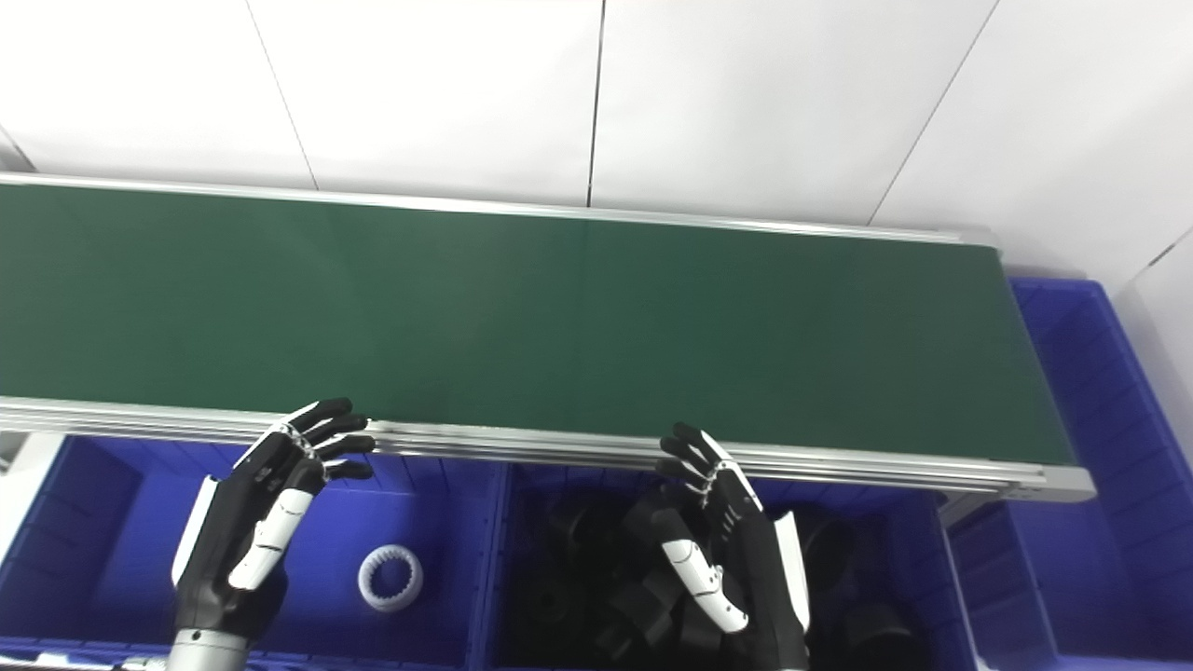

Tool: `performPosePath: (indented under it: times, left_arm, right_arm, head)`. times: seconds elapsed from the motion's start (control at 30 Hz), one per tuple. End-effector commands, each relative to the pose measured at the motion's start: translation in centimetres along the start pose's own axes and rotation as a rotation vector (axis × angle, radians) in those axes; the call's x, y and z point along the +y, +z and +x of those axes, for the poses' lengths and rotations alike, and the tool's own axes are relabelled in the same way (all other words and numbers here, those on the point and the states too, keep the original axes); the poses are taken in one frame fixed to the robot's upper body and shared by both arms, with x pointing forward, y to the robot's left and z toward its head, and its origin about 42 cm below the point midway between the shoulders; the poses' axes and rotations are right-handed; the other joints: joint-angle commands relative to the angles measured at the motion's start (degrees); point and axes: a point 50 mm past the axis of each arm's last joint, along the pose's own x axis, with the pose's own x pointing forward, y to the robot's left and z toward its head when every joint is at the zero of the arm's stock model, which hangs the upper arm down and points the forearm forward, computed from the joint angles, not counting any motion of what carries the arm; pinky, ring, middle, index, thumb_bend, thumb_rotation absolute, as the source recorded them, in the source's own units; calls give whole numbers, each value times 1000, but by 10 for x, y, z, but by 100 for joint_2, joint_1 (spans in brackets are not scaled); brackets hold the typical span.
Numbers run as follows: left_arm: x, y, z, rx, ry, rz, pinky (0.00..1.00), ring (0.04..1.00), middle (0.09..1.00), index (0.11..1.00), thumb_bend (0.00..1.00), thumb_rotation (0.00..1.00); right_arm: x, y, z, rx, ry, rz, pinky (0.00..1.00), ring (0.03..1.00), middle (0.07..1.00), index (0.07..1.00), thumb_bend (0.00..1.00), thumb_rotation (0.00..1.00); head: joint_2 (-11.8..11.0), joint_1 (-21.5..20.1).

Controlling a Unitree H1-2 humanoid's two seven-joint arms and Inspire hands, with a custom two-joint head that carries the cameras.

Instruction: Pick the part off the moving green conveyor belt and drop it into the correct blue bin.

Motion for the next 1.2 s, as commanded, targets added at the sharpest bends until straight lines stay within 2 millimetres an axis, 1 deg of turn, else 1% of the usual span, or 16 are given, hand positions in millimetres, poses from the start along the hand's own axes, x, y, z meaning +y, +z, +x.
performPosePath:
  times: [0.0,0.87,1.17]
  left_arm:
    - [-2,10,3,-69,0,2,575,676,728,744,614,622]
    - [-2,9,4,-65,-9,10,584,684,740,755,596,622]
    - [-1,8,4,-70,-8,8,577,678,731,748,598,620]
  right_arm:
    - [1,10,3,-61,0,10,670,751,805,844,550,677]
    - [1,9,4,-59,-1,12,670,752,804,846,548,676]
    - [1,8,4,-60,-3,11,664,748,800,841,551,672]
  head:
    - [7,6]
    - [-21,22]
    - [-26,19]
